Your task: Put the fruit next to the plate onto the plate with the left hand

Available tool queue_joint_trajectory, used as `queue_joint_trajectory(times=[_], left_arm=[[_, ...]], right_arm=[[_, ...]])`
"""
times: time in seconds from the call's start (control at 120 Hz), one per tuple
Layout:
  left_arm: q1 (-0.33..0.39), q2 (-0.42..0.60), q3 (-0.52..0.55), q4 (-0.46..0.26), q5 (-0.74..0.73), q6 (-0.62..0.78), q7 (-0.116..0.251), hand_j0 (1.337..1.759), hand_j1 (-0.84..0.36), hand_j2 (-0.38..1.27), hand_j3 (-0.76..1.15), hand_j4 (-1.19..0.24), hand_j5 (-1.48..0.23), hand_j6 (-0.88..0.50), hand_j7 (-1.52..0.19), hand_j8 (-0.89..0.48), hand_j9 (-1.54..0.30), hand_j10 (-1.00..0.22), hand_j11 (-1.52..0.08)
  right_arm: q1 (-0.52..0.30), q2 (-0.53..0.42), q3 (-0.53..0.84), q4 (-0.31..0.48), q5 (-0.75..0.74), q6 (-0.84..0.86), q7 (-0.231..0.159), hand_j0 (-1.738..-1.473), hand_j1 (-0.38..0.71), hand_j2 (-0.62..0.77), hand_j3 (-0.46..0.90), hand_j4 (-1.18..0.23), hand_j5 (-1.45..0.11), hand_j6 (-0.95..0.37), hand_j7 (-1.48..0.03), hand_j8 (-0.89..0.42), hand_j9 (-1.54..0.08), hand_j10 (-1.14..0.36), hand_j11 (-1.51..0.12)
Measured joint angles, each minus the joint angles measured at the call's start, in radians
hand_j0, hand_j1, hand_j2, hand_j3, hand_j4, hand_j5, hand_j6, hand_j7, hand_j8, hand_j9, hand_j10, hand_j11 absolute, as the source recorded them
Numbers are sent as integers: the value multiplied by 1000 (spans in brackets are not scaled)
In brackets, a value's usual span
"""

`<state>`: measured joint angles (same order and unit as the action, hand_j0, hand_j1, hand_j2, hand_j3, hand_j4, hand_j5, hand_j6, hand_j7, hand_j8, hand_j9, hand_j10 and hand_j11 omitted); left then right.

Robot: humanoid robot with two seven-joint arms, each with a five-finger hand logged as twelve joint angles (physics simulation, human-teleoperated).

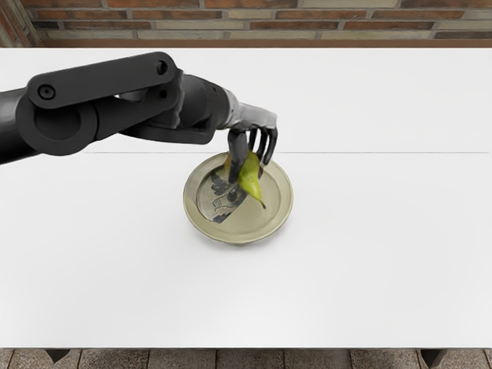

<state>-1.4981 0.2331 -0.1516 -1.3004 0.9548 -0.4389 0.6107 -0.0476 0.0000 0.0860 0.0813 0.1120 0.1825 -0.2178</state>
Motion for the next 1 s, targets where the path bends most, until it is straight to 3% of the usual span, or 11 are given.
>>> queue_joint_trajectory(times=[0.133, 0.292, 0.592, 0.925, 1.0], left_arm=[[32, 3, -38, 4, -4, 11, 0, 1657, -97, 329, 0, -455, -612, -355, -610, -355, -605, -438, -611], [32, 7, -51, 4, -6, 15, 0, 1657, 28, 171, 0, -307, -408, -261, -407, -261, -405, -299, -407], [35, 15, -73, -3, -104, 14, 0, 1658, 163, 59, 0, -165, -216, -155, -215, -155, -215, -163, -215], [38, 87, -84, -63, -476, 3, 0, 1658, 290, 16, 0, -52, -67, -51, -67, -50, -67, -51, -67], [92, 141, -104, -89, -565, 2, 0, 1658, 300, 12, 0, -43, -56, -42, -56, -42, -55, -43, -55]], right_arm=[[0, 0, 0, 0, 0, 0, 0, -1658, -349, 0, 0, 0, 0, -1, 0, 0, 0, 0, 0], [0, 0, 1, 0, 0, 0, 0, -1658, -349, 0, 0, 0, 0, -1, 0, 0, 0, 0, 0], [0, 0, 0, 0, 0, 0, 0, -1658, -349, 0, 0, 0, 0, -1, 0, 0, 0, 0, 0], [0, 0, -1, 0, 0, 0, 0, -1658, -349, 0, 0, 0, 0, -1, 0, 0, 0, 0, 0], [1, 0, -1, 0, 0, 0, 0, -1658, -349, 0, 0, 0, 0, -1, 0, 0, 0, 0, 0]])
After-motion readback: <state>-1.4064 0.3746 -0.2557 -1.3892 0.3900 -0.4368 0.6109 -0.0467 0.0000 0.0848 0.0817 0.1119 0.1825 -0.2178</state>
